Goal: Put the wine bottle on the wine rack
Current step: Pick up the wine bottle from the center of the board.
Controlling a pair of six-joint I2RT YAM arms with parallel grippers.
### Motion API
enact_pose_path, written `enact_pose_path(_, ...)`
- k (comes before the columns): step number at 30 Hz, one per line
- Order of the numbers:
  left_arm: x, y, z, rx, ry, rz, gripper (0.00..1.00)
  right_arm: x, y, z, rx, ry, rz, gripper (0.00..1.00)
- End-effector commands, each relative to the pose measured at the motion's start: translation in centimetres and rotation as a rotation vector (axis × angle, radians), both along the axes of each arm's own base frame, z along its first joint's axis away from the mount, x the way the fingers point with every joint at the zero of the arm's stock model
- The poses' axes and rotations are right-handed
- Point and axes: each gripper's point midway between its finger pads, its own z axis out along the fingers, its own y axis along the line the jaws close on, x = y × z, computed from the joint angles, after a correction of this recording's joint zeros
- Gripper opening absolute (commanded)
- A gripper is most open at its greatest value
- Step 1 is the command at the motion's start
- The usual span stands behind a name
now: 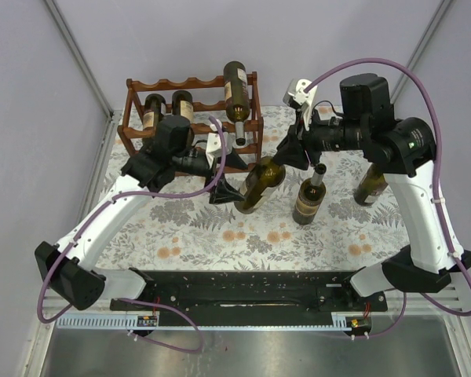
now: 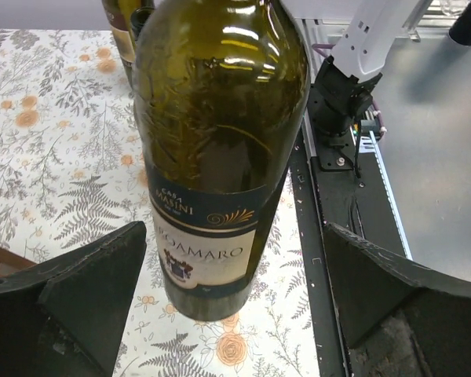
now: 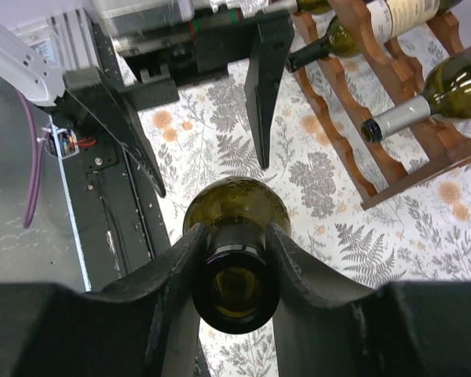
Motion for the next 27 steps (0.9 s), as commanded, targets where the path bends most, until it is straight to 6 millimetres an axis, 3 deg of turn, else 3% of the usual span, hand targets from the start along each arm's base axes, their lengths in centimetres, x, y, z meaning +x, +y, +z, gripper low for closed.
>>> enact_pose_path(1, -0.6, -1.0, 0.2, -0.032, -0.053, -0.077, 0.99, -1.6, 0.9, 5.5, 0.145, -0.111, 0.072, 0.0)
enact_pose_path(6, 0.0, -1.6, -0.3, -0.036, -0.042, -0.068, 0.99, -2.2, 1.1, 7.5, 0.191, -0.137, 0.094, 0.0)
enact_pose_path(13, -0.9, -2.0, -1.1, -0.064, 0.019, -0.108, 0.99, -2.2, 1.1, 9.6, 0.24, -0.169, 0.081, 0.0)
enact_pose_path(22, -1.9, -3.3, -1.3, -0.096, 0.087, -0.16, 0.99, -2.0, 1.4, 10.4, 0.277, -0.169, 0.073, 0.0)
enact_pose_path(24, -1.9, -3.4, -1.3, -0.099, 0.093, -0.169, 0.93, -2.0, 1.5, 10.4, 0.276, -0.166, 0.073, 0.0)
enact_pose_path(27, -2.1, -3.5, -1.3, -0.098, 0.102, -0.18, 0.72, -2.0, 1.3, 10.3, 0.274, -0.169, 0.064, 0.0)
